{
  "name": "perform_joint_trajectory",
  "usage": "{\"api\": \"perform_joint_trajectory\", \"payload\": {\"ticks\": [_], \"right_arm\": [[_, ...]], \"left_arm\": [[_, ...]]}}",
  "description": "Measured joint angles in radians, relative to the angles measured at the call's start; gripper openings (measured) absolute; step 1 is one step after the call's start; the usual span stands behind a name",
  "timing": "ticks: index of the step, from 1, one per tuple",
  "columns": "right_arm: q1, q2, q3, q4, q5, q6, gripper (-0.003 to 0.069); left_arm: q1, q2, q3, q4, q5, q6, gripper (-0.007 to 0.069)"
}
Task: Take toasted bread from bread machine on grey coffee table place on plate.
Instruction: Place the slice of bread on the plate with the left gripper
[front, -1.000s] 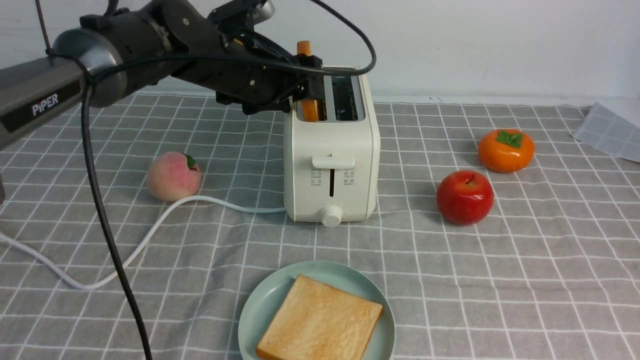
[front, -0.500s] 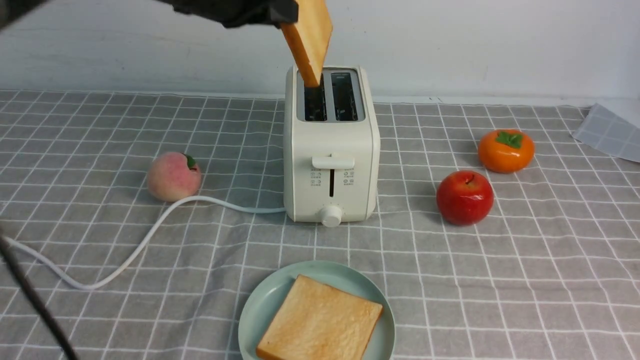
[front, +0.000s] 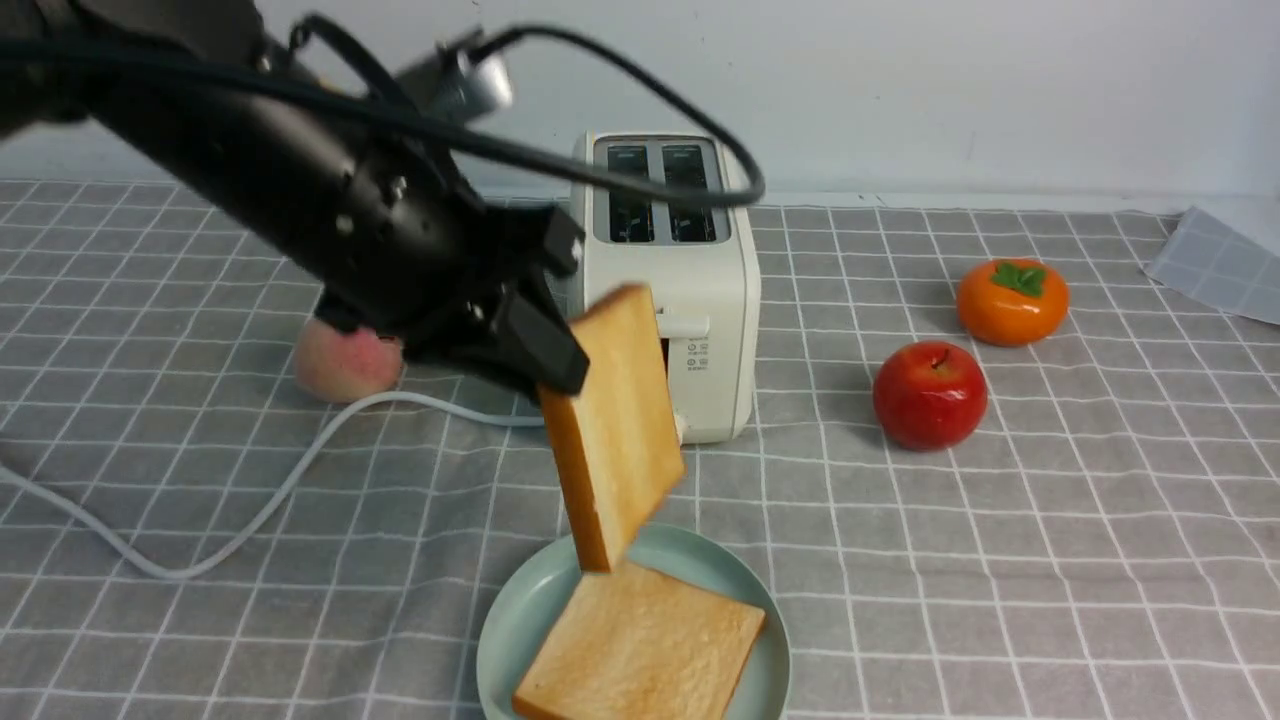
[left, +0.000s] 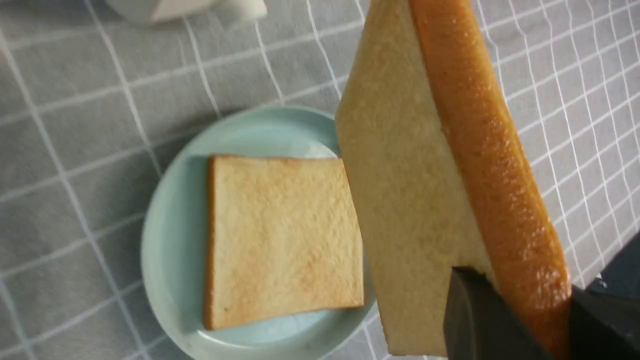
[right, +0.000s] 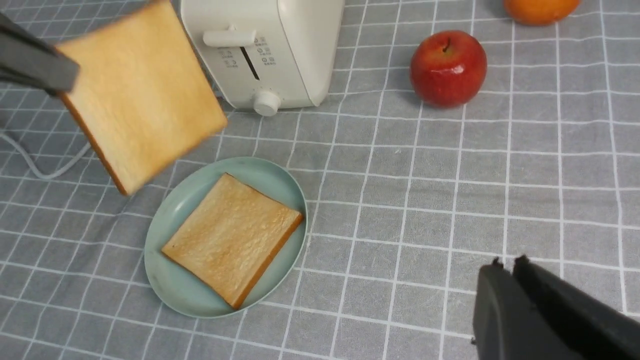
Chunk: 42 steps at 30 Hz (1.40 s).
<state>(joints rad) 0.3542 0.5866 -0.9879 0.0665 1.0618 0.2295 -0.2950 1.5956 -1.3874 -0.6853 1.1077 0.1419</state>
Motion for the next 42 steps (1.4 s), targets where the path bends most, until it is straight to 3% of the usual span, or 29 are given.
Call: {"api": "perform_joint_trajectory", "payload": {"ticks": [8,22,35,39,42], "right_arm": [[0.000,0.000,0.000,0.000,-0.005,0.000,0.0035],[0.000,0.000,0.001,-0.001,-0.028,0.000,0.0048],[0.000,0.000,0.001,0.000,-0.045,0.000,0.0065],[0.000,0.000,0.001,-0.008,-0.061,0.000,0.0069],[0.000,0.000,0.001,-0.039,-0.071,0.000,0.0073]], "left_arm": [[0.000,0.000,0.243,-0.189,-0.189,0.039,0.0083],[0.000,0.061,0.318,-0.214,-0.267,0.040,0.0112],[0.000,0.080,0.315,0.021,-0.199,0.005,0.0322],[0.000,0.077,0.268,0.096,-0.131,-0.060,0.0325],[0.000,0.054,0.214,0.217,-0.086,-0.188,0.0292]]}}
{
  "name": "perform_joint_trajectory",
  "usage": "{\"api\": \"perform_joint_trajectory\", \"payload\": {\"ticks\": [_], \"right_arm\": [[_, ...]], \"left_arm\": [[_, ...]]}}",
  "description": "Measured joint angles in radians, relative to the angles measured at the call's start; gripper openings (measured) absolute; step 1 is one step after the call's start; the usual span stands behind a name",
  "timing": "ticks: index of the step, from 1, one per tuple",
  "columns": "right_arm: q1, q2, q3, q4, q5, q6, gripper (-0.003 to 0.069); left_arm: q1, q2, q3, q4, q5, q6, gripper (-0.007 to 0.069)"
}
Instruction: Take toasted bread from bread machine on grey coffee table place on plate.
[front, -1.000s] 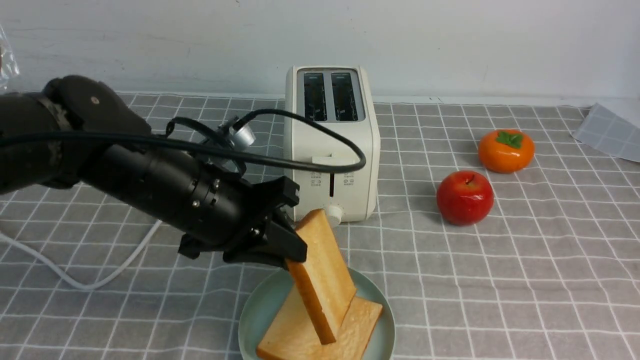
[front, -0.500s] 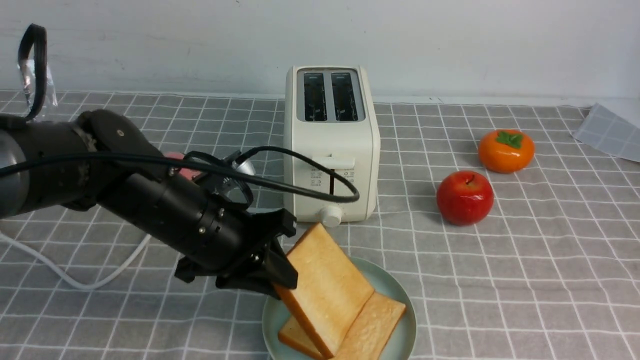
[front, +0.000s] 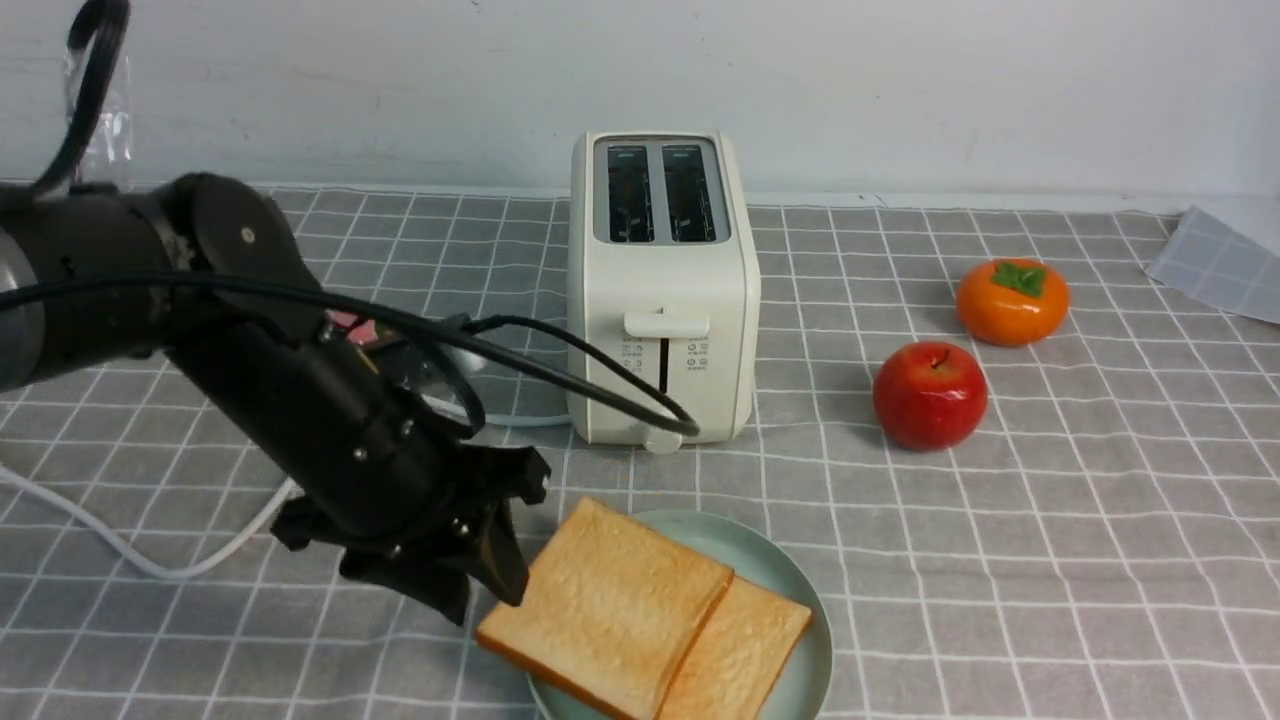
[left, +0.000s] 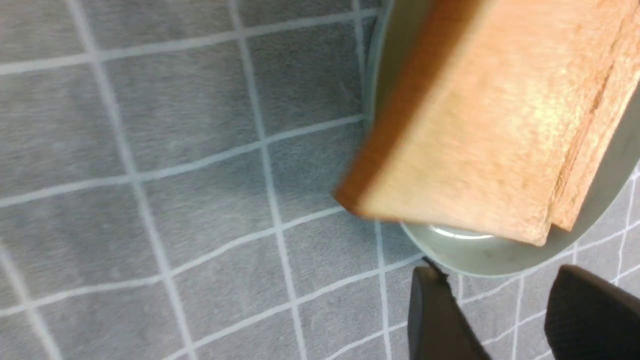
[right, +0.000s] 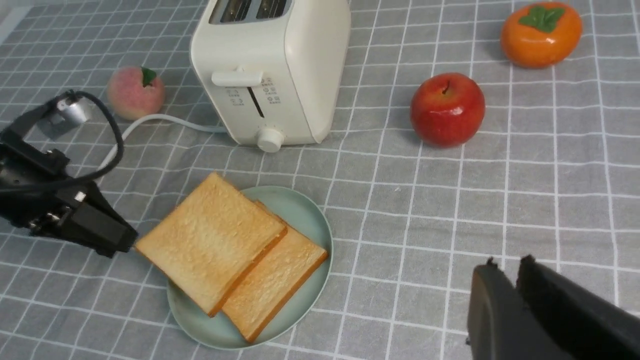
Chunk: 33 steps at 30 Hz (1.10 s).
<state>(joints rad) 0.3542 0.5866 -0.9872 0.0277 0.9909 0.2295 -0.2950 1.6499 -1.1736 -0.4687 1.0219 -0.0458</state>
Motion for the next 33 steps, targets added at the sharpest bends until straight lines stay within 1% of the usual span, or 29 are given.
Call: {"api": "perform_joint_trajectory", "payload": {"ticks": [2,4,5,6,7,8,9,10,14,18,19,22,25,29,30,31,33], "right_arm": [[0.000,0.000,0.000,-0.028,-0.001,0.000,0.0076],[0.000,0.000,0.000,-0.064,-0.001,0.000,0.0077],[0.000,0.000,0.000,-0.075,-0.001,0.000,0.0077],[0.000,0.000,0.000,-0.090,-0.001,0.000,0.0077],[0.000,0.000,0.000,-0.092,-0.001,0.000,0.0077],[0.000,0.000,0.000,-0.106,-0.001,0.000,0.0076],[0.000,0.000,0.000,-0.115,-0.001,0.000,0.0073],[0.000,0.000,0.000,-0.117,-0.001,0.000,0.0072],[0.000,-0.036,0.013,-0.170,-0.044,0.013,0.0045],[0.000,-0.139,0.090,-0.257,-0.205,0.064,0.0013],[0.000,-0.146,0.096,-0.262,-0.215,0.072,0.0012],[0.000,-0.283,0.234,-0.353,-0.393,0.153,0.0001],[0.000,-0.399,0.366,-0.435,-0.540,0.246,0.0001],[0.000,-0.499,0.491,-0.516,-0.696,0.333,0.0001],[0.000,-0.503,0.496,-0.516,-0.696,0.336,0.0001],[0.000,-0.535,0.527,-0.541,-0.753,0.349,0.0001],[0.000,-0.548,0.542,-0.553,-0.782,0.356,0.0001]], "left_arm": [[0.000,-0.031,-0.037,0.108,0.035,-0.075,0.0251],[0.000,-0.073,-0.066,0.213,0.089,-0.146,0.0176],[0.000,-0.087,-0.070,0.248,0.103,-0.162,0.0153],[0.000,-0.117,-0.073,0.292,0.115,-0.177,0.0106],[0.000,-0.122,-0.073,0.292,0.118,-0.177,0.0097],[0.000,-0.172,-0.072,0.331,0.129,-0.186,0.0029],[0.000,-0.209,-0.069,0.338,0.128,-0.189,0.0000],[0.000,-0.226,-0.067,0.339,0.125,-0.190,-0.0014],[0.000,-0.438,0.014,0.338,0.050,-0.193,-0.0014],[0.000,-0.673,0.173,0.338,-0.087,-0.193,-0.0014],[0.000,-0.697,0.192,0.338,-0.102,-0.193,-0.0014],[0.000,-0.898,0.374,0.338,-0.242,-0.193,-0.0014],[0.000,-1.082,0.515,0.334,-0.334,-0.197,-0.0014],[0.000,-1.260,0.650,0.314,-0.420,-0.199,-0.0014],[0.000,-1.260,0.650,0.314,-0.420,-0.199,-0.0014],[0.000,-1.327,0.701,0.307,-0.457,-0.200,-0.0014],[0.000,-1.366,0.732,0.297,-0.477,-0.200,-0.0014]]}}
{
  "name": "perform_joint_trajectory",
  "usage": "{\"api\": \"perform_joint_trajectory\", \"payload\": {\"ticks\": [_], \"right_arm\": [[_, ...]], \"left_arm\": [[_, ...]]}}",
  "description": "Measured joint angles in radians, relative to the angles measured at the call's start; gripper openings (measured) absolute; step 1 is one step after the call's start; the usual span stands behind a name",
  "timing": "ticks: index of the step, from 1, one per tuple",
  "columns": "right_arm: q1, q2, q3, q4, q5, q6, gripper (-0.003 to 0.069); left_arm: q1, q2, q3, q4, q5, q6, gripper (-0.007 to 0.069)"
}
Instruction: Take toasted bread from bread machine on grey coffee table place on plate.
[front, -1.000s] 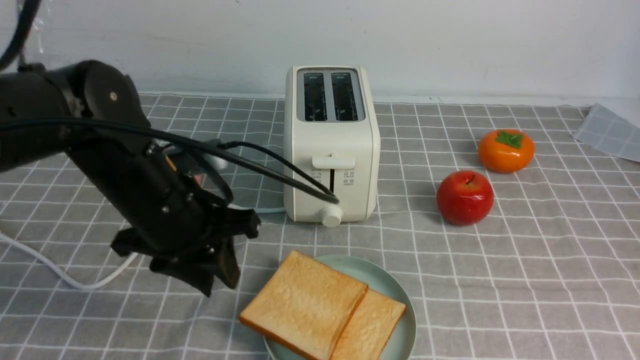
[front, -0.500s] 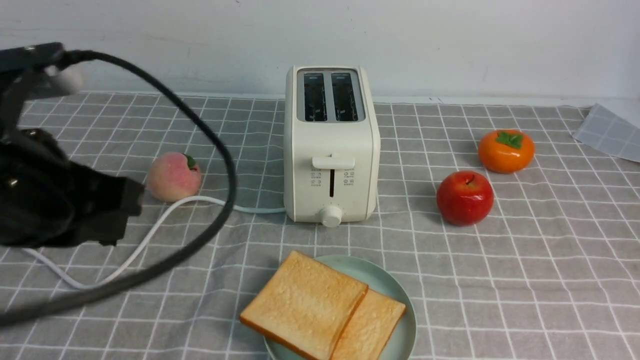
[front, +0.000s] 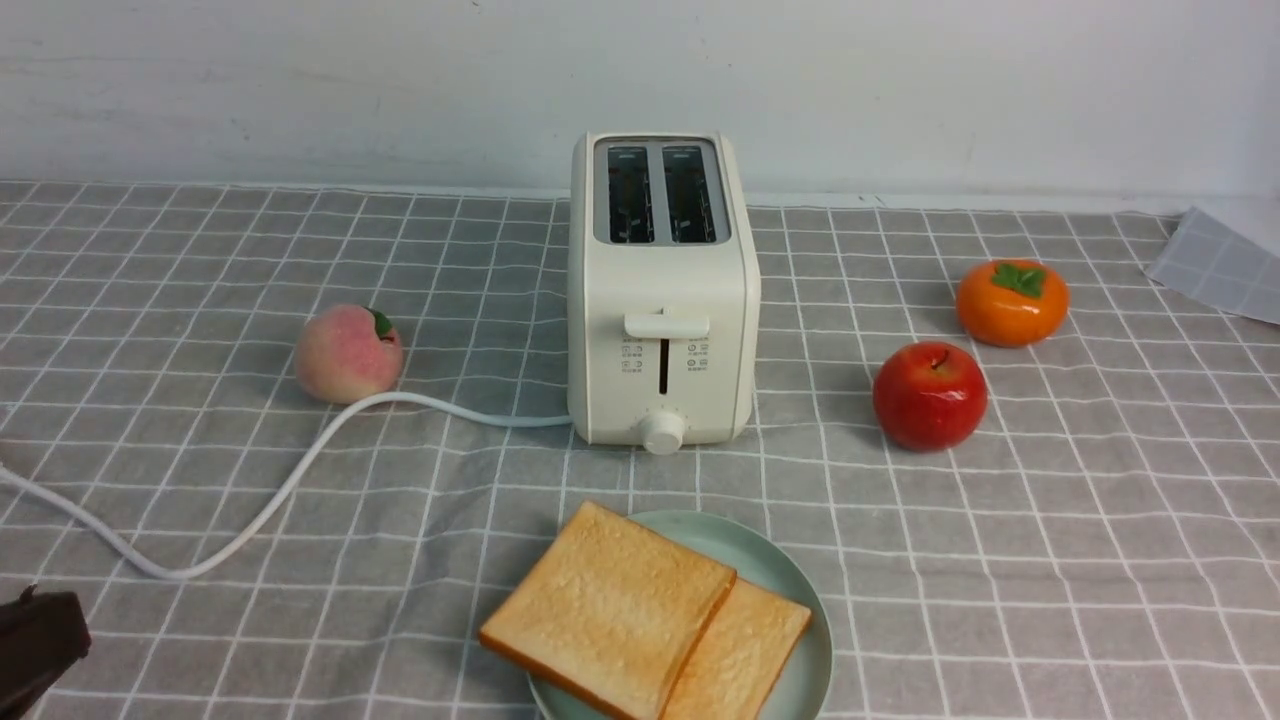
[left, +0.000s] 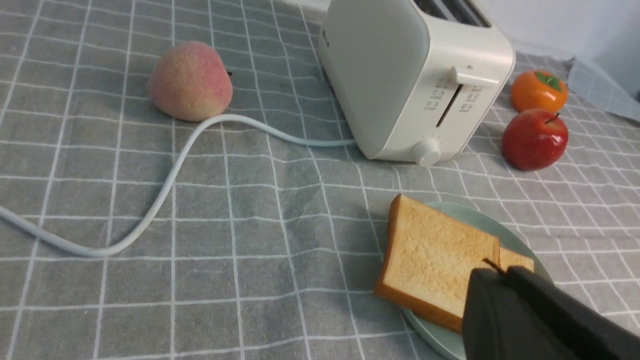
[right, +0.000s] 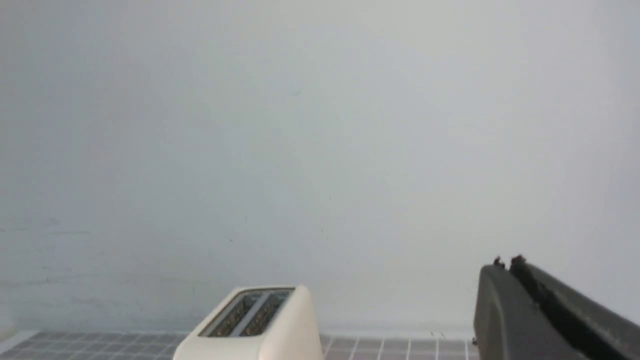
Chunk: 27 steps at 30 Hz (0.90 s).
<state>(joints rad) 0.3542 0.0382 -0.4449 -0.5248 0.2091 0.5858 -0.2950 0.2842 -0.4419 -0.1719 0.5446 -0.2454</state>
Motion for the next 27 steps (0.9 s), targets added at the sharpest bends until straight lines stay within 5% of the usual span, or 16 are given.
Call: {"api": "perform_joint_trajectory", "payload": {"ticks": [27], "right_arm": [[0.000,-0.025,0.009,-0.089,-0.055,0.010,0.0029]], "left_arm": [[0.000,-0.060,0.051,-0.018,-0.009,0.000,-0.0014]]}}
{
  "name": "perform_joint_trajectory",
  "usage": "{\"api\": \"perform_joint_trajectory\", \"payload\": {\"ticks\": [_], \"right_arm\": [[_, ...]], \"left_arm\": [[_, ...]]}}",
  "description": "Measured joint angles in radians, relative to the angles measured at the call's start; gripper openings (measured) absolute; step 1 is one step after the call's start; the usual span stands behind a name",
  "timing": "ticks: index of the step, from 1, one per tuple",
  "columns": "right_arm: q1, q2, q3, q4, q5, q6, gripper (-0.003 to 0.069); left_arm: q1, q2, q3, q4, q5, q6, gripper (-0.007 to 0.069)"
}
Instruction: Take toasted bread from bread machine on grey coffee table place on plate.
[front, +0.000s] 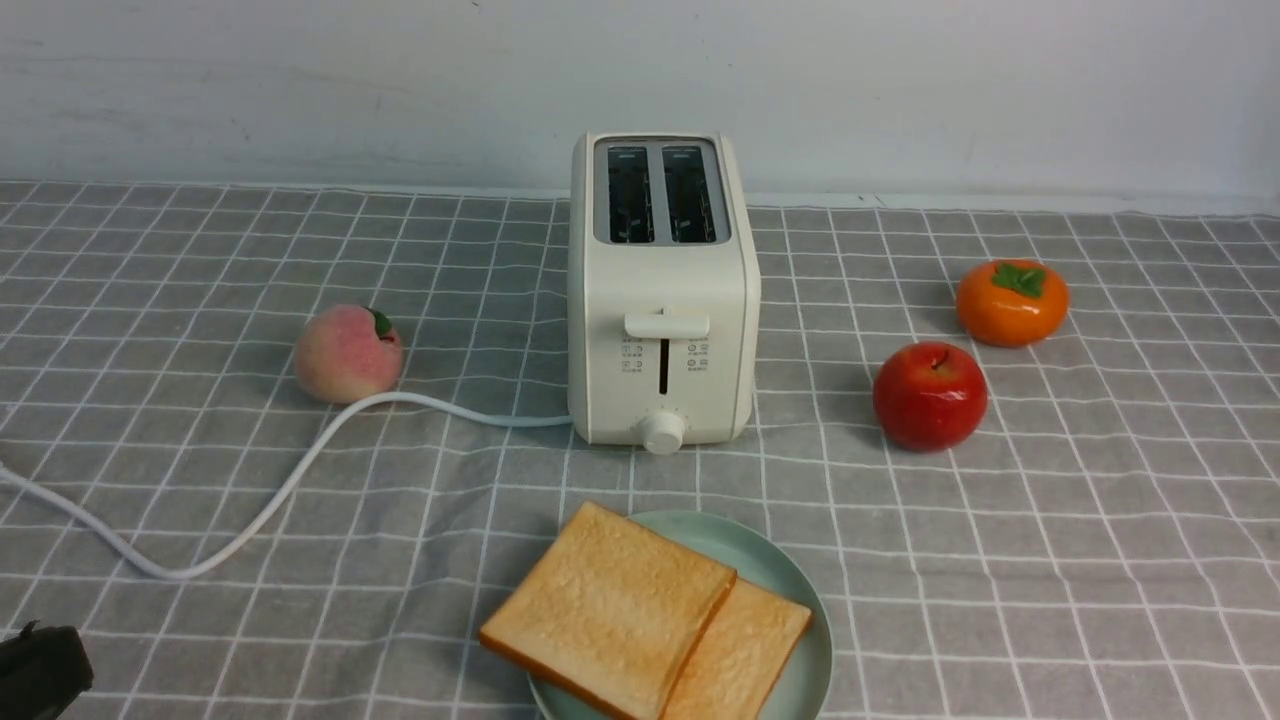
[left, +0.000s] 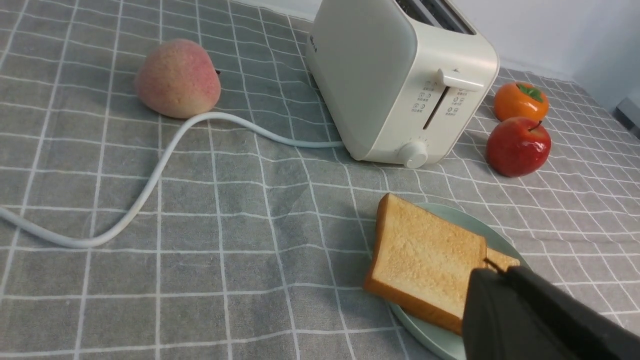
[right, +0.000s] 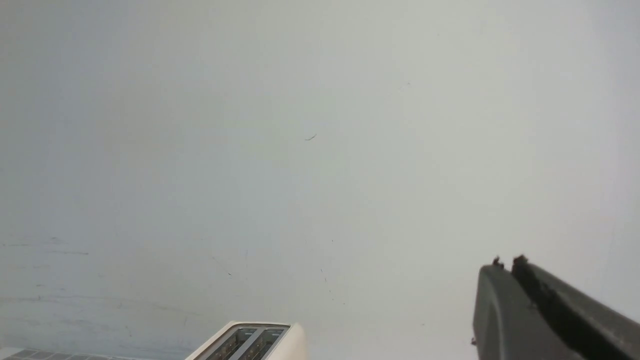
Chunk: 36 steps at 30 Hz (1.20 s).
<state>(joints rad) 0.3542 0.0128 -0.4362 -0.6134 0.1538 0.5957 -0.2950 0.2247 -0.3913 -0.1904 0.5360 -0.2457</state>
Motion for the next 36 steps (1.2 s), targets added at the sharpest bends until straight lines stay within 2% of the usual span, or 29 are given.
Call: {"api": "perform_joint_trajectory", "payload": {"ticks": [4,10,14,20,36], "right_arm": [[0.000,0.000,0.000,0.000,0.000,0.000,0.0034],[0.000,0.000,0.000,0.000,-0.002,0.000,0.0044],[0.000,0.000,0.000,0.000,-0.002,0.001,0.0051],[0.000,0.000,0.001,-0.001,-0.002,0.001,0.0055],[0.000,0.000,0.001,-0.001,-0.002,0.001,0.0073]], "left_arm": [[0.016,-0.022,0.026,0.027,-0.025,0.000,-0.0014],[0.183,-0.143,0.239,0.055,-0.172,0.000,-0.0014],[0.249,-0.219,0.394,0.064,-0.235,0.000,-0.0014],[0.255,-0.235,0.422,0.086,-0.155,0.000,-0.0014],[0.257,-0.235,0.422,0.090,-0.149,0.000,-0.0013]]}}
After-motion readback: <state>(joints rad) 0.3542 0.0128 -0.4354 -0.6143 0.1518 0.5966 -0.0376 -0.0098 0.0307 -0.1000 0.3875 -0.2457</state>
